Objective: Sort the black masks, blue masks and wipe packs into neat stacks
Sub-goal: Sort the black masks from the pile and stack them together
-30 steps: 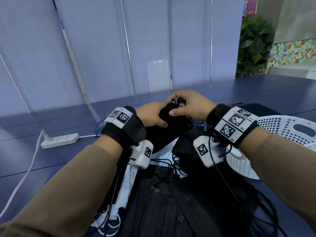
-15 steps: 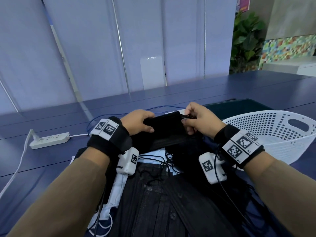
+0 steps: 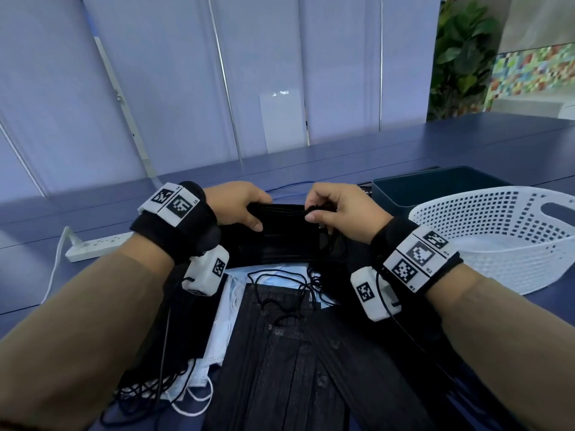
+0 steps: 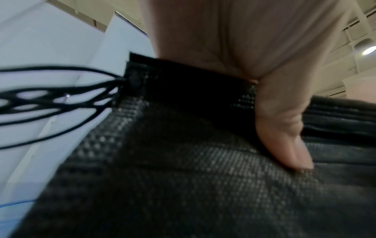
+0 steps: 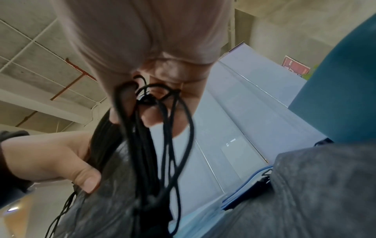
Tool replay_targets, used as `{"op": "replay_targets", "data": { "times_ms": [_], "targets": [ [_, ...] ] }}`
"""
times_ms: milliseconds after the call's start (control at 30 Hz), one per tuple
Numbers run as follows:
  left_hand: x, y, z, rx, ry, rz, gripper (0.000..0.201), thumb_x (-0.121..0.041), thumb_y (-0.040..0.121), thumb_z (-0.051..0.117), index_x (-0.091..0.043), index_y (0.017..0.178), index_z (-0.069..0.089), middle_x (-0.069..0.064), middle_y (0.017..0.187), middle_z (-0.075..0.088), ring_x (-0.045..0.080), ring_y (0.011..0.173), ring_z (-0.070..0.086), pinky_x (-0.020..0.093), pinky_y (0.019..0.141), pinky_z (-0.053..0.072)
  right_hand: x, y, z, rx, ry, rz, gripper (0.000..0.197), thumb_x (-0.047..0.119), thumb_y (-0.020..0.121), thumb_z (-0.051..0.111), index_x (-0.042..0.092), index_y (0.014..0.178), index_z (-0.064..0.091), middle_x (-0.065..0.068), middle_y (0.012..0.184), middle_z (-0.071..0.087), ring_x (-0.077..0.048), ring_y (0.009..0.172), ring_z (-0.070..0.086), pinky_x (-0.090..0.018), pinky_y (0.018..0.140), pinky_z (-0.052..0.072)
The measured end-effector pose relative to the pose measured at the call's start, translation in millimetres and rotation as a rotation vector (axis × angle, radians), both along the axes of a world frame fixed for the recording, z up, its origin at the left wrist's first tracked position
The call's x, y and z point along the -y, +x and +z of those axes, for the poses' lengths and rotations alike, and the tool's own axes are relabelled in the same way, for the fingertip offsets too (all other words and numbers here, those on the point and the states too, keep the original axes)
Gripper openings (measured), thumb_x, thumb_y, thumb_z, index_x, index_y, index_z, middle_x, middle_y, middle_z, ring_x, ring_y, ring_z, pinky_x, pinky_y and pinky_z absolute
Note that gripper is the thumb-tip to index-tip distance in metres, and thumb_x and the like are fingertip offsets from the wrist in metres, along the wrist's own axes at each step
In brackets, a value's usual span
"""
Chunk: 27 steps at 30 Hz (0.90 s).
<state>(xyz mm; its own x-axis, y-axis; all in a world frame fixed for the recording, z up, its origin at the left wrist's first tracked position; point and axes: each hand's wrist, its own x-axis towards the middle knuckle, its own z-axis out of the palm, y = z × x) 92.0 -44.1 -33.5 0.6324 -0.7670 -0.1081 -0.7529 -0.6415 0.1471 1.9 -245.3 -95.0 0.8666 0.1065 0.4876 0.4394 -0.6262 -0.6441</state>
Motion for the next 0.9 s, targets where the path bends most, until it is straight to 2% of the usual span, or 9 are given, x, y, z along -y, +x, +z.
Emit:
{"op": "replay_targets", "data": {
  "times_ms": [67,167,333,400,500,600,700,800,900],
  "targets": [
    [-4,1,0,-0.015,0.011,0.003,0.026,-0.012,0.080,0.072,-0.033,0.083,0.058,-0.013,0.077,0.063,0.000,0.070,0.057,0.013,0.063,0.038,-3,0,-2,-0.038,-0.063,0.024,0.028,0.014,0.085,0.067,0.029,0.069,0.049,0.010,0.064,0.056,-0.001,0.055,0.051,-0.024,0.063,0.043],
    [-8,2,2,-0.016,0.011,0.007,0.020,-0.012,0.080,0.072,-0.026,0.090,0.062,-0.010,0.078,0.063,0.001,0.070,0.058,0.006,0.060,0.038,-6,-3,-1,-0.116,-0.083,0.066,0.027,0.017,0.087,0.065,0.025,0.068,0.048,0.020,0.052,0.054,0.003,0.051,0.053,-0.019,0.058,0.041],
    [-14,3,4,0.011,-0.034,0.002,0.021,-0.012,0.080,0.072,-0.028,0.089,0.061,-0.005,0.084,0.068,0.014,0.080,0.063,0.024,0.077,0.044,0,-7,-1,-0.121,0.148,0.148,0.023,0.009,0.089,0.061,0.015,0.071,0.048,0.007,0.060,0.051,-0.008,0.051,0.052,-0.022,0.058,0.045],
    [-14,1,2,0.027,-0.052,0.004,0.020,-0.012,0.080,0.071,-0.027,0.088,0.062,-0.005,0.083,0.067,0.014,0.080,0.062,0.019,0.073,0.042,1,-8,-3,-0.135,0.160,0.150,0.022,0.006,0.088,0.062,0.014,0.072,0.048,0.004,0.063,0.051,-0.013,0.052,0.053,-0.027,0.057,0.048],
    [-10,-1,-4,0.066,-0.062,-0.007,0.020,-0.010,0.080,0.071,-0.017,0.099,0.066,-0.003,0.085,0.066,0.013,0.080,0.060,0.014,0.068,0.040,0,-11,-3,-0.137,0.178,0.151,0.022,0.009,0.083,0.065,0.019,0.078,0.047,0.000,0.071,0.051,-0.019,0.061,0.052,-0.036,0.061,0.048],
    [-6,-1,-6,0.080,-0.042,-0.022,0.016,-0.010,0.080,0.071,-0.019,0.091,0.064,-0.011,0.075,0.061,0.004,0.070,0.056,0.004,0.061,0.035,0,-19,3,-0.117,0.094,0.113,0.018,0.024,0.077,0.065,0.029,0.086,0.051,-0.002,0.087,0.052,-0.014,0.074,0.049,-0.028,0.074,0.044],
    [-4,-1,-5,0.075,-0.030,-0.026,0.017,-0.010,0.081,0.070,-0.023,0.087,0.060,-0.015,0.072,0.058,0.001,0.068,0.054,0.006,0.059,0.034,-1,-23,8,-0.072,-0.036,0.064,0.024,0.011,0.083,0.065,0.033,0.085,0.055,0.001,0.097,0.051,-0.013,0.083,0.052,-0.017,0.078,0.041],
    [-3,-3,-4,0.080,-0.029,-0.033,0.017,-0.011,0.081,0.070,-0.023,0.090,0.061,-0.015,0.073,0.058,-0.001,0.068,0.053,0.007,0.061,0.035,-4,-21,9,-0.031,-0.111,-0.008,0.025,0.003,0.086,0.056,0.026,0.082,0.061,0.002,0.094,0.049,-0.015,0.080,0.054,-0.021,0.079,0.041],
    [-2,-5,-4,0.063,-0.030,-0.047,0.019,-0.011,0.081,0.070,-0.025,0.087,0.059,-0.016,0.074,0.059,-0.005,0.069,0.053,0.005,0.060,0.035,-5,-20,8,-0.014,-0.146,-0.052,0.021,0.006,0.091,0.051,0.019,0.093,0.067,0.001,0.090,0.050,-0.015,0.077,0.051,-0.024,0.077,0.040]
  ]
}}
